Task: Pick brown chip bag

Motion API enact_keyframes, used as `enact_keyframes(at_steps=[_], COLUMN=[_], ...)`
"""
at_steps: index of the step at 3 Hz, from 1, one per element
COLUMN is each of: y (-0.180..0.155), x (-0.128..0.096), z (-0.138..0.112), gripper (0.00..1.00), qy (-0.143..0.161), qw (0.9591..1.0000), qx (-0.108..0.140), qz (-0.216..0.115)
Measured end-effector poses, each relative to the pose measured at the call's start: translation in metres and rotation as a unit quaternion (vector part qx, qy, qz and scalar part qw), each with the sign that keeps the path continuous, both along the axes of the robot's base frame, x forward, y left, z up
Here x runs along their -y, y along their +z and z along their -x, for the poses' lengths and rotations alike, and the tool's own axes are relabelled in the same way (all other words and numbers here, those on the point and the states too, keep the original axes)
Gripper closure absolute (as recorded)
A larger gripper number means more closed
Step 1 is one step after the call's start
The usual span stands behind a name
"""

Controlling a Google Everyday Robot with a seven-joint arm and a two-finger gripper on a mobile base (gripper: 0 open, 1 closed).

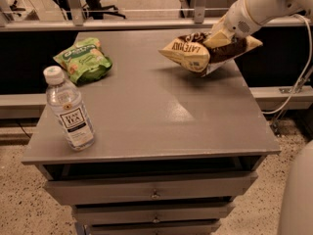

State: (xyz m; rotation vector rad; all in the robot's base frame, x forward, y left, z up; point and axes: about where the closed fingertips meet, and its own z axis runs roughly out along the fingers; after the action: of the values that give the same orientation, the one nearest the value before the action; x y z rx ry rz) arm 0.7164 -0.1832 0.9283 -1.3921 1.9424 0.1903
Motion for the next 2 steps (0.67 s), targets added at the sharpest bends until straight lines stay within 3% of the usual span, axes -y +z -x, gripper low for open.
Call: enact_keyframes(at_steps=[1, 2], y=[0.044, 0.087], x=[-0.039, -0.083], z=[0.028, 0.049], gripper=[1.00, 1.00], qy=[0.047, 0.087], qw=[0.9961, 0.9834], qx=[0.048, 0.100], qz=[-0.056, -0.123])
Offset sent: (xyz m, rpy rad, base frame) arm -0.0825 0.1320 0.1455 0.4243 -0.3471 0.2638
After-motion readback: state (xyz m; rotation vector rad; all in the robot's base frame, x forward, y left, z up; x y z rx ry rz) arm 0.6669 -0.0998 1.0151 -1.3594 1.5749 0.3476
